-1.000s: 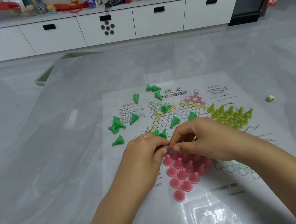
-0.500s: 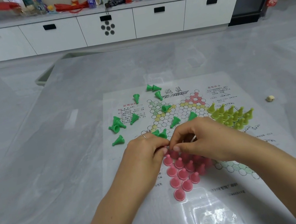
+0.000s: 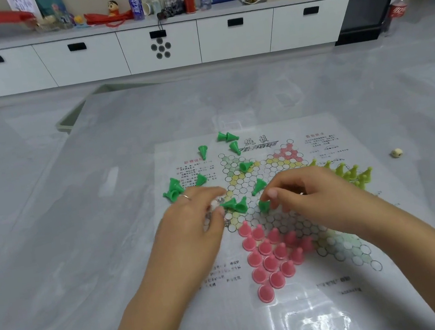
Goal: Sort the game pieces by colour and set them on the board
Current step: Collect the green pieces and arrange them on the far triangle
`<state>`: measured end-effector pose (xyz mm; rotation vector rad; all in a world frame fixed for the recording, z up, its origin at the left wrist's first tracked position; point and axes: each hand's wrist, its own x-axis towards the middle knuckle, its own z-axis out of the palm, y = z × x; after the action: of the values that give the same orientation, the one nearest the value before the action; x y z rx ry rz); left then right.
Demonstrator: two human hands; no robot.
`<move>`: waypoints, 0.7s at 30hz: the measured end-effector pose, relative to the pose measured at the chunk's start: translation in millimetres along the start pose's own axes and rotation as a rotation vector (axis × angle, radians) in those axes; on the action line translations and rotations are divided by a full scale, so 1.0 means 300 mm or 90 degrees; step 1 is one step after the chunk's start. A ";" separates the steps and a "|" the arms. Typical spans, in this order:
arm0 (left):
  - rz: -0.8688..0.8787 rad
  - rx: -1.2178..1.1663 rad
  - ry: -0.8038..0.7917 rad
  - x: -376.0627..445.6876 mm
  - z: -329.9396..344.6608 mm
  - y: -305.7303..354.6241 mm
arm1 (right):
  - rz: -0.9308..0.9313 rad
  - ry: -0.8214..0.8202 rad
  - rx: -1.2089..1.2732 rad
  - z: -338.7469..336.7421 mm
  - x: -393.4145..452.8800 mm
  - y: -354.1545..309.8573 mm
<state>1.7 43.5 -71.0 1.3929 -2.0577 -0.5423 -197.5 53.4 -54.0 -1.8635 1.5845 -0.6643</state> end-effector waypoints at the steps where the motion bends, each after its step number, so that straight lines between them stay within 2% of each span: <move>1: -0.008 0.013 0.034 0.004 -0.014 -0.013 | 0.004 0.030 0.008 -0.005 -0.001 0.005; 3: -0.044 0.073 0.069 0.013 -0.043 -0.049 | 0.008 0.094 -0.034 -0.018 0.000 0.018; 5: -0.103 0.147 0.048 0.019 -0.061 -0.094 | 0.011 0.121 -0.146 -0.032 0.008 0.028; 7: -0.171 0.192 -0.016 0.018 -0.060 -0.137 | 0.039 0.067 -0.248 -0.037 0.030 0.023; 9: -0.211 0.202 -0.089 0.013 -0.038 -0.165 | 0.088 -0.033 -0.297 -0.029 0.061 0.005; 11: -0.207 0.210 -0.143 0.013 0.000 -0.173 | 0.119 -0.106 -0.295 -0.011 0.094 -0.008; 13: -0.176 0.225 -0.159 0.019 0.035 -0.170 | 0.121 -0.131 -0.287 0.011 0.125 -0.016; 15: -0.156 0.223 -0.142 0.027 0.056 -0.169 | 0.091 -0.122 -0.277 0.036 0.153 -0.023; 21: -0.118 0.212 -0.004 0.039 0.058 -0.167 | -0.006 -0.140 -0.233 0.107 0.253 -0.058</move>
<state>21.4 14.4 -112.2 1.7876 -2.1055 -0.2849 -150.3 -15.6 -64.2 -2.1200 1.6307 -0.1673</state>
